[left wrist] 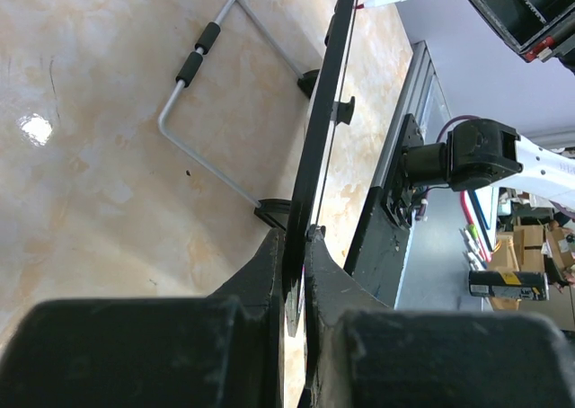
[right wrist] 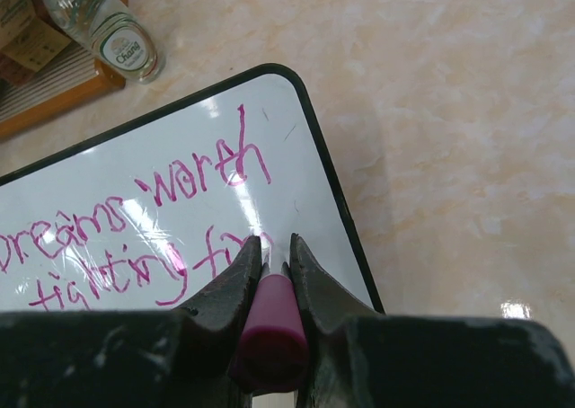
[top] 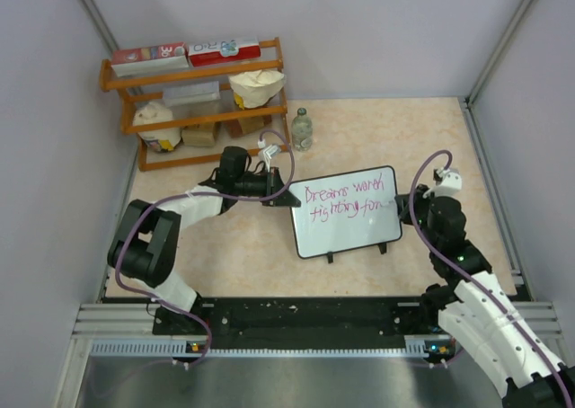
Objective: Write a sentence on the whiteboard
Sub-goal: Write a sentence on the whiteboard, then place the whiteboard marker at the center of the board.
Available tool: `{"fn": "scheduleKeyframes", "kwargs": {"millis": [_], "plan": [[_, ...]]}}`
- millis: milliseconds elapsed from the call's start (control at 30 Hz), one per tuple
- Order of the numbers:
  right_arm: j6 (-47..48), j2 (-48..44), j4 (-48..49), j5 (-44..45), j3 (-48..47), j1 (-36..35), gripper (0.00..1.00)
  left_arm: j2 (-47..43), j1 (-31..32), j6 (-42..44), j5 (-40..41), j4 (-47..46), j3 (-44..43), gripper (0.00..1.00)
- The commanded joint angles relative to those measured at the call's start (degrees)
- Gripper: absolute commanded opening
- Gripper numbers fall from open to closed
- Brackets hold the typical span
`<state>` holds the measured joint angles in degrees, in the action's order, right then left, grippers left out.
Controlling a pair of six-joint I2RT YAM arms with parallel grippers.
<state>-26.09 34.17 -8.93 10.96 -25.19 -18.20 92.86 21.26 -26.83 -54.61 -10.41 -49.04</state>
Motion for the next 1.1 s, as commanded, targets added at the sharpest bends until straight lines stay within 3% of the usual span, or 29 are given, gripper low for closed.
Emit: {"fn": "scheduleKeyframes", "kwargs": {"millis": [0,200,267,300,433,533,733,767,1067], "plan": [[0.1,-2.4,-1.5,-1.4,-3.8,0.5,0.00,-2.0,-0.4,3.0,7.0,0.7,-0.4,0.00],[-1.1,-6.6,-9.0,-4.9,-8.4,0.5,0.00,-4.4,-0.4,3.3,7.0,-0.5,0.6,0.04],[-2.2,-8.3,-10.9,-6.7,-9.1,0.6,0.00,-5.5,-0.4,3.4,7.3,-0.7,1.0,0.15],[-2.6,-9.0,-12.8,-7.3,-9.2,0.5,0.00,-5.9,-0.4,3.5,7.6,-1.0,1.5,0.27],[-4.2,-11.6,-17.7,-9.9,-9.5,0.6,0.00,-8.5,-0.4,4.0,9.7,-1.3,2.5,0.56],[-5.6,-13.3,-21.2,-10.7,-9.6,0.5,0.00,-10.3,-0.4,4.2,10.6,-1.5,3.3,0.71],[-9.2,-15.5,-26.7,-16.5,-8.6,0.5,0.00,-17.3,-0.5,5.3,15.7,-1.3,5.8,0.83],[-10.5,-15.5,-27.8,-17.2,-7.9,0.5,0.00,-18.4,-0.5,5.4,17.0,-1.7,6.2,0.95],[-20.2,-18.6,-29.8,-27.9,0.9,0.5,0.00,-30.5,-0.5,6.1,24.5,-4.8,12.0,0.99]]}}
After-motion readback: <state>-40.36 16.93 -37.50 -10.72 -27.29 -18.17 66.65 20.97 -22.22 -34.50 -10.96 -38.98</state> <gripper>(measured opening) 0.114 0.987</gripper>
